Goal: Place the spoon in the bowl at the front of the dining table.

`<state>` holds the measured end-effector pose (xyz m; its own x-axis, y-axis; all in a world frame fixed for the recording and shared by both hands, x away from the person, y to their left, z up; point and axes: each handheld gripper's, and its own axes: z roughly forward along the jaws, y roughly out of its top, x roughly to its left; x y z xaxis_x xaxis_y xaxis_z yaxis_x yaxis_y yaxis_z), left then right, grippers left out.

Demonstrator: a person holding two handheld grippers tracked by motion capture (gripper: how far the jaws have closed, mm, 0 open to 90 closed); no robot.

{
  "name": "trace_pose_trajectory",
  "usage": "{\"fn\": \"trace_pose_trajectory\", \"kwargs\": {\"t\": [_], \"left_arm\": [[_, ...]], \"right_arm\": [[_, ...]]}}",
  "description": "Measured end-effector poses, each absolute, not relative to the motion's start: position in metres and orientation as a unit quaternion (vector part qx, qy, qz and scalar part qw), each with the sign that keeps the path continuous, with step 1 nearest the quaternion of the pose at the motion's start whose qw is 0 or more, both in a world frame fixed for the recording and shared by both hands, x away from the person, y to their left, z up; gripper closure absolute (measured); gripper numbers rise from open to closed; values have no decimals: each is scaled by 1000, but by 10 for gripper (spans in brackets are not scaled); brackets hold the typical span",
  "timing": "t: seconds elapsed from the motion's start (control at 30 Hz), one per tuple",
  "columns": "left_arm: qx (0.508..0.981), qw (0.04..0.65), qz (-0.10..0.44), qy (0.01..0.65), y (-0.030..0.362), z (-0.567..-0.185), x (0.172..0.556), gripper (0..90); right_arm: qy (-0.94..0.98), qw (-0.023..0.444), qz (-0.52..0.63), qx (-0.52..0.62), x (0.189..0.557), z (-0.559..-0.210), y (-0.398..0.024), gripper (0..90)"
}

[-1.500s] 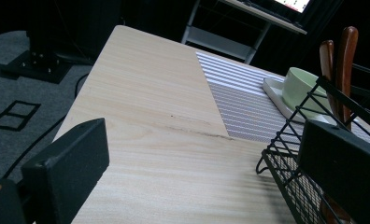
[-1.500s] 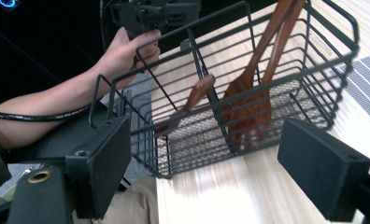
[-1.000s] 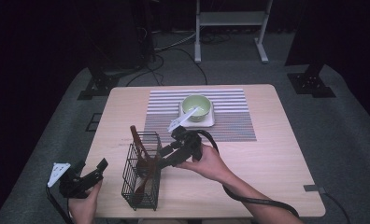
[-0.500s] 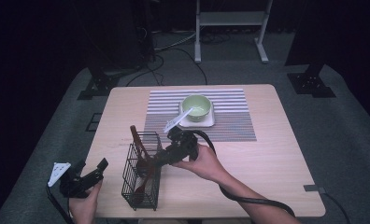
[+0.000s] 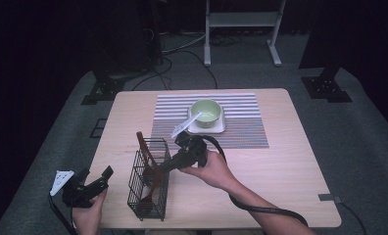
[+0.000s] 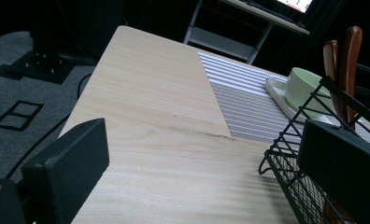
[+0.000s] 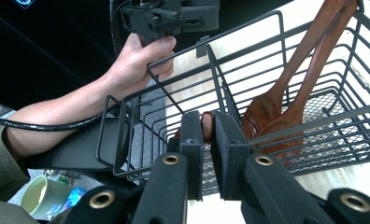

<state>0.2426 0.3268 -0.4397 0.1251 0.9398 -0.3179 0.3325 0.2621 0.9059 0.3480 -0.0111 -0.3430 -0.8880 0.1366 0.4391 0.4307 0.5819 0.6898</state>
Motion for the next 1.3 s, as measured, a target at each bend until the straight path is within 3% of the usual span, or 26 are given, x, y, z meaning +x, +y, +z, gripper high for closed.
{"fn": "trace_pose_trajectory", "kwargs": {"t": [0.5,1.3], "left_arm": [[533,526,291,596,328,-439,241,14],[536,522,293,595,327,-439,240,14]], "right_arm": [[-871,164,-429,-173,348,-329,-13,833],[-846,152,-470,-199,359,-272,-38,837]]}}
